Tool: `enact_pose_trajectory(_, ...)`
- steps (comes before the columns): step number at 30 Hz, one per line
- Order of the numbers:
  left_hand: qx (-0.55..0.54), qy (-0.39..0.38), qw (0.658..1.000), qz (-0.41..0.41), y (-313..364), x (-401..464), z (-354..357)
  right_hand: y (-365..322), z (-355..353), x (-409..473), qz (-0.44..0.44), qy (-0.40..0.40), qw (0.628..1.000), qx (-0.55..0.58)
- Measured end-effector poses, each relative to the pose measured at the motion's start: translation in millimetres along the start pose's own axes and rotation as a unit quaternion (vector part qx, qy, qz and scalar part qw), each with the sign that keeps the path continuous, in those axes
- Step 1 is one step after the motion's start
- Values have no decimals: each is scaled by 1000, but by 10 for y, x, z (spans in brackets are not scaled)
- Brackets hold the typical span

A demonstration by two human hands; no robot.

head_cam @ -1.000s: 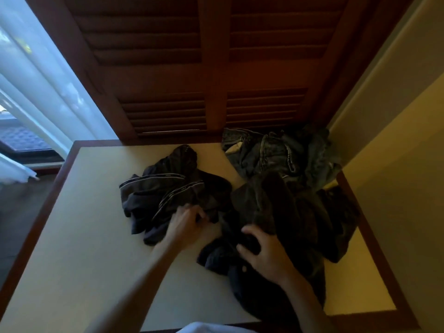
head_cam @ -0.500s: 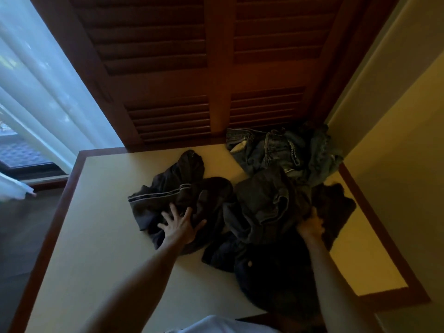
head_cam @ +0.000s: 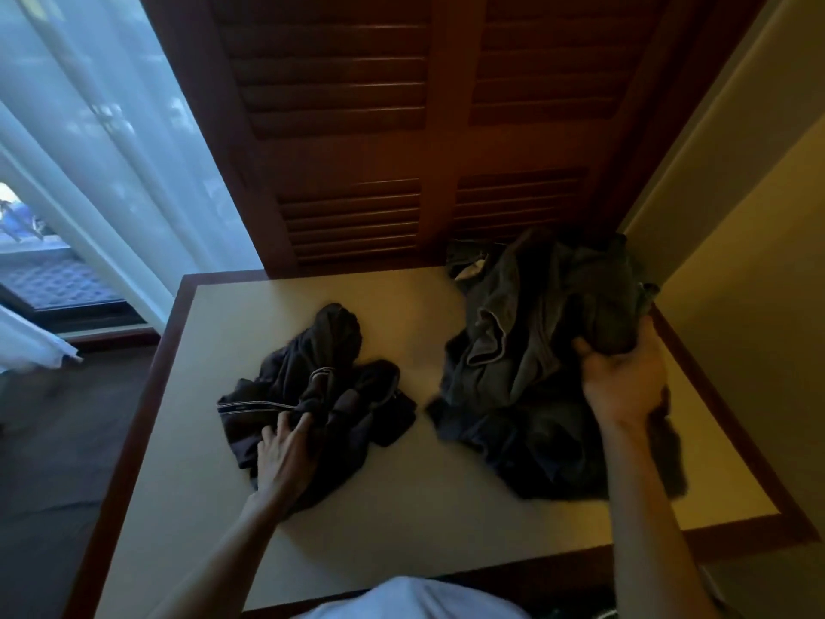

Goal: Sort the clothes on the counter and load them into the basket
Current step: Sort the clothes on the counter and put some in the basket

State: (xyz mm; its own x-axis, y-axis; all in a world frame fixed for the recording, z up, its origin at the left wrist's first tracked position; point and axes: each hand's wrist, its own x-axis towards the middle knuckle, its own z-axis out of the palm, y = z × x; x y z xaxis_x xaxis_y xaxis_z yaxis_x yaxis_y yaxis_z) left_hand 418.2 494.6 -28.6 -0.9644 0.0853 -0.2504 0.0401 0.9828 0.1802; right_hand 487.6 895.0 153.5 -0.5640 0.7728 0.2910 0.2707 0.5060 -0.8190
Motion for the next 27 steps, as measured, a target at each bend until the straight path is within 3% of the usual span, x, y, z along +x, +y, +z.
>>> enact_pose_trajectory(2, -1, -14, 1000, 19, -103, -62, 41, -195, 44, -66, -54, 34, 989, -136)
enact_pose_trajectory(4, -13, -21, 999, 39, -121, -101, 43, -150, 305, -284, -117, 6, 964, -239)
enact_pose_trajectory(6, -35, -24, 998, 53, -82, -128, 22, 58, 619, -595, -167, -112, 921, -333)
enact_pose_trajectory(8, -69, -35, 995, 63, -28, -140, -11, 256, 892, -868, -163, -298, 842, -419)
enact_pose_trajectory(10, -91, -47, 992, 75, 15, -156, -53, 309, 1025, -957, -160, -386, 798, -434)
enact_pose_trajectory(13, -95, -14, 992, 85, 47, -129, -207, 136, 985, -771, -134, -430, 796, -405)
enact_pose_trajectory(15, -82, 57, 991, 91, 53, -89, -329, -29, 797, -563, -110, -485, 791, -357)
enact_pose_trajectory(16, -84, 96, 988, 87, 57, -46, -391, -92, 684, -461, -111, -474, 816, -312)
enact_pose_trajectory(17, -93, 122, 985, 75, 63, 8, -460, -168, 568, -368, -119, -420, 863, -255)
enact_pose_trajectory(19, -102, 128, 985, 47, 65, 166, -585, -222, 450, -204, -154, -233, 940, -194)
enact_pose_trajectory(21, -97, 98, 990, 22, 71, 378, -632, -118, 574, -37, -86, -146, 965, -199)
enact_pose_trajectory(24, -144, 1, 989, -27, 142, 683, -515, 178, 1046, 32, 183, -243, 943, -131)
enact_pose_trajectory(25, -157, -35, 986, -41, 213, 748, -438, 286, 1217, 5, 227, -289, 922, -123)
enact_pose_trajectory(27, -143, -81, 985, -46, 426, 816, -275, 399, 1511, -98, 217, -392, 874, -189)
